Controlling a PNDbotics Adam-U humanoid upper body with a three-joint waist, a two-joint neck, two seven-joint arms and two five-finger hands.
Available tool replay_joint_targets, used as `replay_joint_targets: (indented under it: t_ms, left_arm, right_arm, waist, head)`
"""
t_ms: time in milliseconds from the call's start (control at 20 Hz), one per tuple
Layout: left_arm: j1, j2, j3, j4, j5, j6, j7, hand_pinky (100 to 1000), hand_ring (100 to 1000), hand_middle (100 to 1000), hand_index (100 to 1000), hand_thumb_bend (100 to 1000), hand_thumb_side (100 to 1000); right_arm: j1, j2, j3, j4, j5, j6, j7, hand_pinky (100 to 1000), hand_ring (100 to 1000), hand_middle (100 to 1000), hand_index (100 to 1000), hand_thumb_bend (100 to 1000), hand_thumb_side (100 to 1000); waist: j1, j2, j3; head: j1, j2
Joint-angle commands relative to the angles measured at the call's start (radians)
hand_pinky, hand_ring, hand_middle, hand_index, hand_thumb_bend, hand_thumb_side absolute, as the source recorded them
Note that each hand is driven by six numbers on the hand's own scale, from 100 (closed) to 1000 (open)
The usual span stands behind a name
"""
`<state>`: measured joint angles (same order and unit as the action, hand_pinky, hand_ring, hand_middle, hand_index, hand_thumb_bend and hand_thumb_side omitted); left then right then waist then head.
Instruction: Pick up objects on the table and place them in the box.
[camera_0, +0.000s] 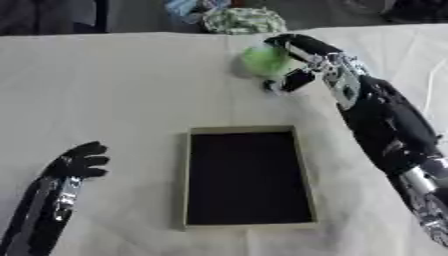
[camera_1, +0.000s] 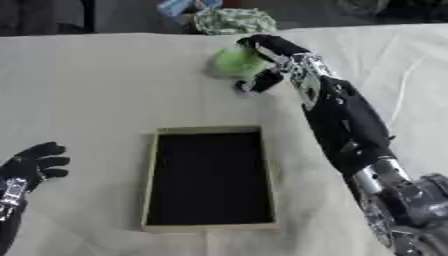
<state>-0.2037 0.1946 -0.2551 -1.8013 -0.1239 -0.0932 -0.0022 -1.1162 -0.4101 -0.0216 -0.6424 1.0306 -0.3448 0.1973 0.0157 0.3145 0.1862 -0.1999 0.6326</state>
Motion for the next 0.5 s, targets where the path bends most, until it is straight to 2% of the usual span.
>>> replay_joint_targets:
  t_ms: [50, 150, 300, 350, 400, 500]
  left_arm:
    - [-0.008, 0.005, 0.001, -0.023, -0.007, -0.001, -0.003, 722, 758, 747, 848, 100, 888]
    - [-0.008, 0.004, 0.001, -0.022, -0.007, 0.0, -0.004, 722, 758, 748, 848, 100, 889]
    - [-0.009, 0.004, 0.001, -0.023, -0.006, 0.0, -0.003, 721, 758, 748, 849, 100, 890]
    - [-0.009, 0.004, 0.001, -0.023, -0.006, 0.0, -0.003, 721, 758, 748, 849, 100, 890]
    - [-0.009, 0.004, 0.001, -0.023, -0.006, 0.0, -0.003, 721, 758, 748, 849, 100, 890]
    - [-0.009, 0.003, 0.001, -0.022, -0.006, 0.0, -0.003, 721, 758, 749, 849, 100, 892]
  right_arm:
    - [-0.01, -0.02, -0.007, -0.002, 0.031, 0.016, -0.03, 860, 863, 838, 947, 376, 278]
    - [-0.008, -0.019, -0.008, -0.003, 0.048, 0.029, -0.056, 847, 837, 805, 919, 358, 272]
    - [-0.006, -0.017, -0.01, -0.009, 0.064, 0.041, -0.104, 823, 782, 702, 821, 314, 260]
    - [-0.006, -0.016, -0.01, -0.011, 0.067, 0.042, -0.12, 823, 782, 702, 821, 314, 260]
    - [-0.006, -0.015, -0.01, -0.014, 0.068, 0.043, -0.136, 811, 752, 619, 755, 295, 247]
    - [-0.005, -0.013, -0.01, -0.022, 0.068, 0.043, -0.17, 795, 719, 551, 686, 272, 235]
  waist:
    - [0.002, -0.014, 0.003]
    - [0.002, -0.013, 0.003]
    - [0.003, -0.012, 0.003]
    - [0.003, -0.012, 0.003]
    - [0.003, -0.012, 0.002]
    - [0.003, -0.012, 0.002]
  head:
    - [-0.005, 0.0]
    - [-0.005, 0.001]
    - [-0.007, 0.002]
    - [-0.007, 0.003]
    - [-0.007, 0.004]
    - [-0.007, 0.005]
